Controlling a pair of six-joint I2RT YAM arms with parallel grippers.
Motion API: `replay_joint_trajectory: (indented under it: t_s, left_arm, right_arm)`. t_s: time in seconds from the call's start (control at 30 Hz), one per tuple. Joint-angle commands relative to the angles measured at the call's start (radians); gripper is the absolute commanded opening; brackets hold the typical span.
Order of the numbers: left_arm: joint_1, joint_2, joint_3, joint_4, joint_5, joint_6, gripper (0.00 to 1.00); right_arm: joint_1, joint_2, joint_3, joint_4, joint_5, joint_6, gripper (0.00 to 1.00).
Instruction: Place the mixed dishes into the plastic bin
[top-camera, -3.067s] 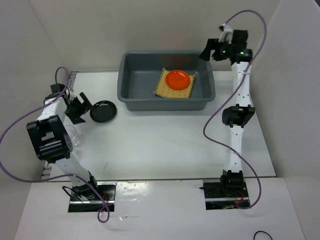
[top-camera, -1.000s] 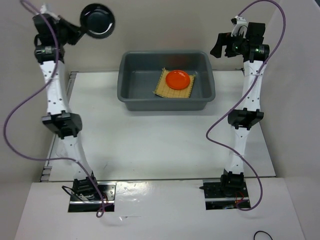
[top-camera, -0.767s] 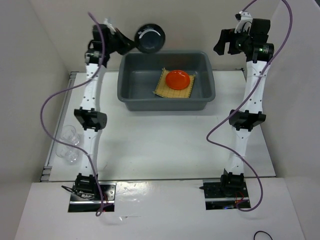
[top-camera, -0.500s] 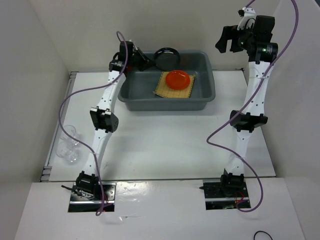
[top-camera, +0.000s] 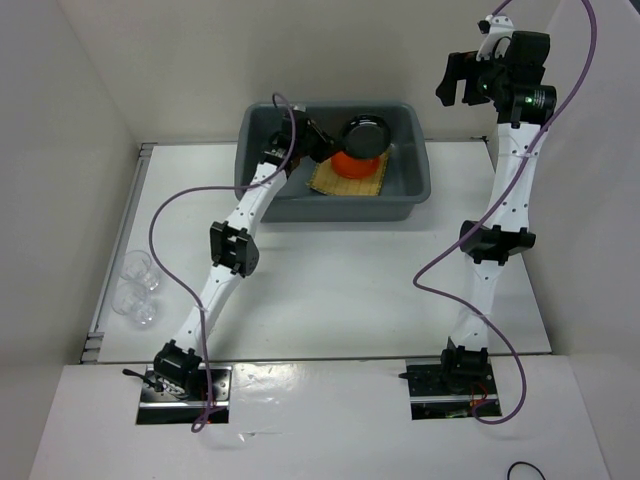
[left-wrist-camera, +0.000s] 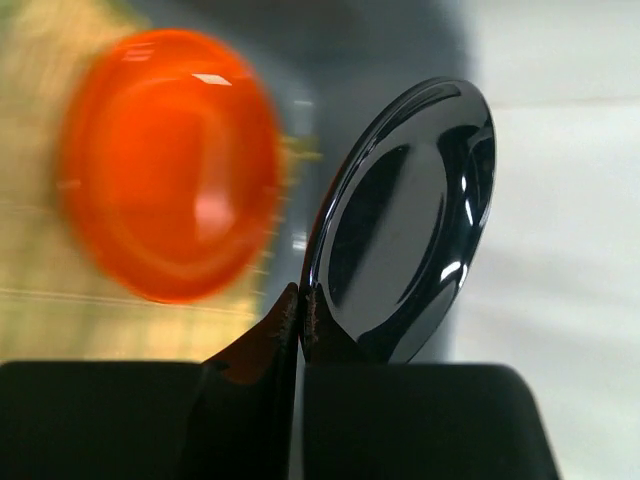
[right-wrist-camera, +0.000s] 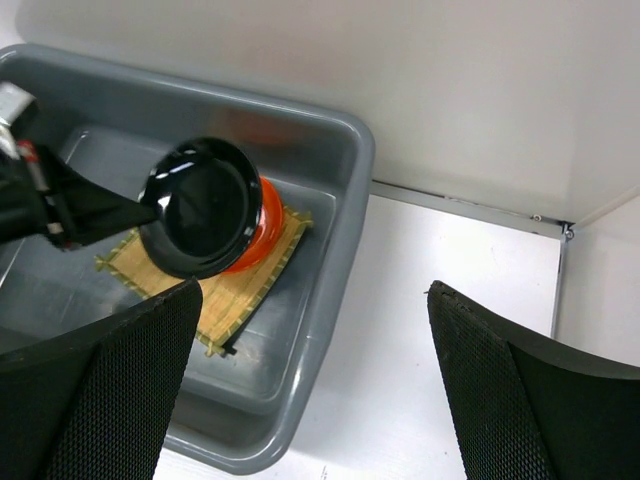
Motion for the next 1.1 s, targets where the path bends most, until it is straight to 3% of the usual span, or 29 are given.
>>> replay_joint_trajectory:
  t_s: [0.0,0.3,0.53,0.7,0.8,0.9,0.97,1.07]
  left_arm:
    - [0.026,0.048,0.023,0.083,-0.019,-0.069,0.00]
    - [0.075,0.136,0.023,0.095,0.051,-0.069,0.01]
    - [0.075,0.159,0.023,0.105,0.092,-0.080,0.13]
    - [0.075,0.159,0.023,0.105,0.123,-0.080,0.27]
    - [0.066,0.159,0.023,0.096,0.143,-0.080,0.30]
    - [0.066,0.168,0.023,0.083,0.166,-0.080,0.57]
    - [0.066,0.157,0.023,0.095,0.187,-0.069,1.00]
    - [0.066,0.122,0.023,0.105,0.211,-0.058,1.00]
  right_arm:
    - [0.021,-0.045,0.015,-0.005,0.019,0.003,0.98]
    - [0.031,-0.026,0.015,-0.016,0.010,-0.006,0.98]
    - [0.041,-0.008,0.015,-0.016,0.010,-0.006,0.98]
    - [0.041,-0.008,0.015,-0.016,0.001,-0.006,0.98]
    - [0.041,-0.008,0.015,-0.016,-0.019,-0.006,0.98]
    - [0.041,-0.008,0.015,-0.016,-0.030,-0.006,0.98]
    - [0.041,-0.008,0.015,-0.016,-0.030,-0.006,0.98]
    - [0.041,-0.008,0.015,-0.025,-0.041,-0.006,0.98]
